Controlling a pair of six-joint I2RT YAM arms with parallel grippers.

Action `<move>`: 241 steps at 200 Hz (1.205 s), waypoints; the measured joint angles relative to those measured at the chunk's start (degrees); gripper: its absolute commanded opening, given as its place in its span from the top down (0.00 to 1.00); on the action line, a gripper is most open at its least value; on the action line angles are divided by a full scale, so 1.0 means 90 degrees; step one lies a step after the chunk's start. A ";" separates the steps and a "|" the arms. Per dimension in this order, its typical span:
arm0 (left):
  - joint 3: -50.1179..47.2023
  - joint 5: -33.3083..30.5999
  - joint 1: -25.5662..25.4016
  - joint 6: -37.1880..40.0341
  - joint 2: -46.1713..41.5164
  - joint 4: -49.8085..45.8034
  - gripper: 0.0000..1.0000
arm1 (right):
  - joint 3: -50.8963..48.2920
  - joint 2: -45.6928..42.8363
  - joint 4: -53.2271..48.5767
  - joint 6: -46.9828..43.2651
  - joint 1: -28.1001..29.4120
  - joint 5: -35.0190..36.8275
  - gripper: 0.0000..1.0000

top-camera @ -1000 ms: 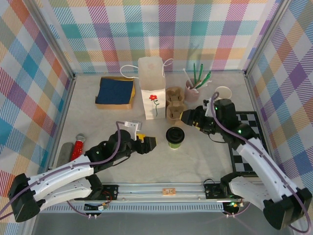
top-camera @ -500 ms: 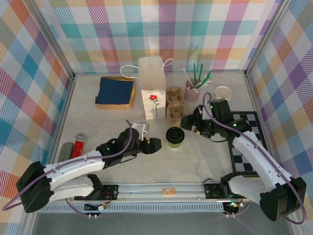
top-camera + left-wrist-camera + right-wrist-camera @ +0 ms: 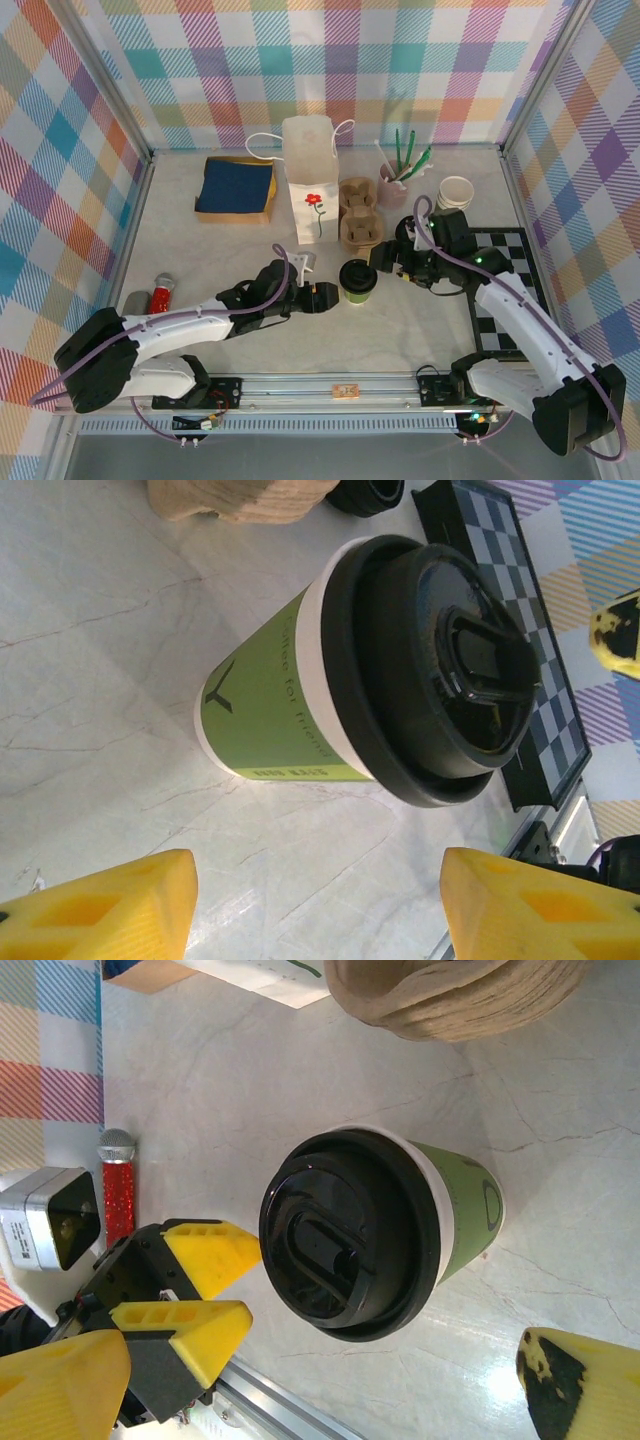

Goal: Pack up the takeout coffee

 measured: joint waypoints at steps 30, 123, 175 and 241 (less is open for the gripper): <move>0.0083 0.0051 0.0058 0.0000 0.0114 0.0053 0.35 | -0.0117 -0.0046 0.0032 0.0002 0.0000 0.0007 0.01; 0.0381 0.0165 0.0121 0.0005 0.0610 0.0197 0.36 | -0.0163 -0.0158 0.0039 -0.0017 -0.0049 0.0097 0.01; 0.0389 0.0209 0.0151 0.0005 0.0770 0.0299 0.36 | -0.0175 -0.0160 0.0039 -0.0017 -0.0083 0.0100 0.01; 0.0520 0.0260 0.0192 0.0007 0.0928 0.0408 0.36 | -0.0236 -0.0177 0.0085 -0.0017 -0.0114 0.0100 0.01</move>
